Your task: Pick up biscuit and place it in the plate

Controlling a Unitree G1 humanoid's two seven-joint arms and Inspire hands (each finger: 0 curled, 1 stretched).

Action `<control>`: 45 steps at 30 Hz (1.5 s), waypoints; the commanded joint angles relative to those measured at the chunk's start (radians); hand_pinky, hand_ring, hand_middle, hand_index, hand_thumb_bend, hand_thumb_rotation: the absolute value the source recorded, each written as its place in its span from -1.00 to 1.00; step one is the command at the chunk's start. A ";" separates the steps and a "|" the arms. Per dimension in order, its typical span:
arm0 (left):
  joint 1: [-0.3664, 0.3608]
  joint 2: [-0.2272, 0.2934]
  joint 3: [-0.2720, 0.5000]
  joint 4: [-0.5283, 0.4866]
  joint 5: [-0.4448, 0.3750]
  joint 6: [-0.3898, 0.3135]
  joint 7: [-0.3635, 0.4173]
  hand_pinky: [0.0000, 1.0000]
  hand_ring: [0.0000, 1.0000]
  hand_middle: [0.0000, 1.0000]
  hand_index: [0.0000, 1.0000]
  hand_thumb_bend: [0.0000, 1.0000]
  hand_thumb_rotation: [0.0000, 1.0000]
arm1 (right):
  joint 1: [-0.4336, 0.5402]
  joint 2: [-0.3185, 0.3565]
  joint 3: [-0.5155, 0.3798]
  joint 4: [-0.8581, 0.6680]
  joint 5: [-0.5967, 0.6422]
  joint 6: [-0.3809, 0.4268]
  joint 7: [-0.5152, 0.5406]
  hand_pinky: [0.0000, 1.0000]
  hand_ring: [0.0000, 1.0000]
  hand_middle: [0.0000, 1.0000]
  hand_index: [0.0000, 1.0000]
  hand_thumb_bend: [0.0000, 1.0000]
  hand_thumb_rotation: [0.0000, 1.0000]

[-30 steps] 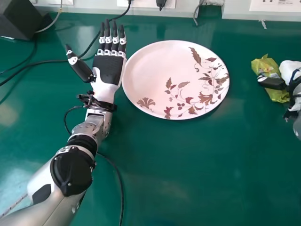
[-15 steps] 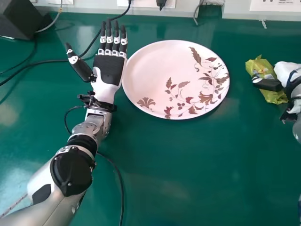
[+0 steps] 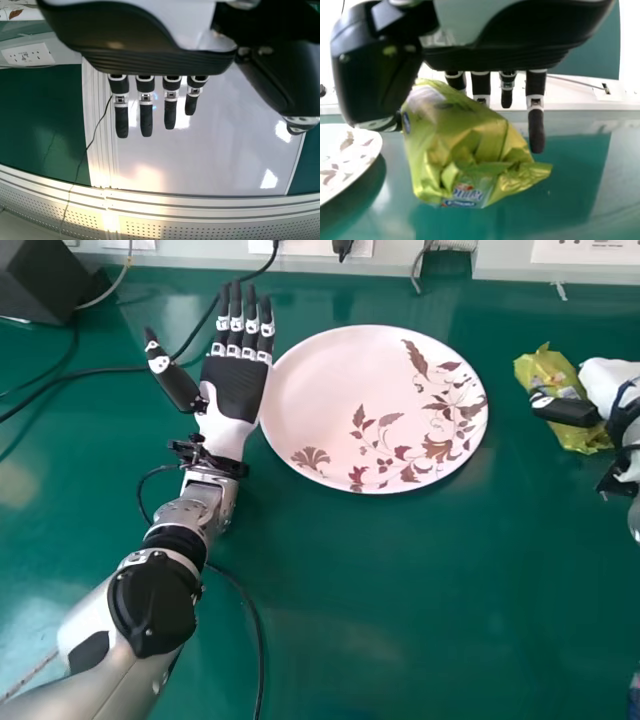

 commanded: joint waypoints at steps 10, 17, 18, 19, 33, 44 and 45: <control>0.007 0.017 -0.013 0.004 0.016 -0.017 0.014 0.35 0.61 0.80 1.00 0.88 0.15 | 0.017 -0.002 -0.034 -0.128 -0.031 0.019 0.042 -0.28 -0.12 -0.09 -0.43 -0.07 -1.00; 0.013 0.024 -0.015 0.003 0.017 -0.022 0.002 0.42 0.64 0.82 1.00 0.90 0.17 | 0.014 0.006 -0.033 -0.180 -0.040 0.026 0.059 -0.26 -0.12 -0.09 -0.43 -0.07 -1.00; 0.014 0.025 -0.015 0.003 0.017 -0.025 0.004 0.44 0.65 0.82 1.00 0.90 0.17 | 0.012 0.008 -0.032 -0.188 -0.041 0.028 0.061 -0.26 -0.12 -0.09 -0.44 -0.07 -1.00; 0.014 0.025 -0.015 0.002 0.017 -0.024 0.004 0.45 0.67 0.83 1.00 0.90 0.17 | 0.012 0.011 -0.034 -0.196 -0.040 0.028 0.061 -0.26 -0.12 -0.09 -0.43 -0.07 -1.00; 0.022 0.029 -0.020 0.003 0.022 -0.041 -0.005 0.54 0.69 0.84 1.00 0.86 0.11 | 0.004 0.035 -0.041 -0.242 -0.045 0.007 0.062 -0.25 -0.12 -0.10 -0.39 -0.07 -1.00; 0.026 0.020 -0.025 0.004 0.025 -0.067 0.005 0.47 0.62 0.81 1.00 0.87 0.04 | 0.035 0.058 -0.073 -0.251 -0.027 -0.067 -0.019 -0.25 -0.12 -0.09 -0.33 -0.06 -1.00; 0.027 0.019 -0.026 0.004 0.025 -0.067 0.004 0.45 0.60 0.80 1.00 0.87 0.04 | 0.040 0.059 -0.077 -0.253 -0.027 -0.076 -0.031 -0.26 -0.12 -0.10 -0.16 -0.06 -1.00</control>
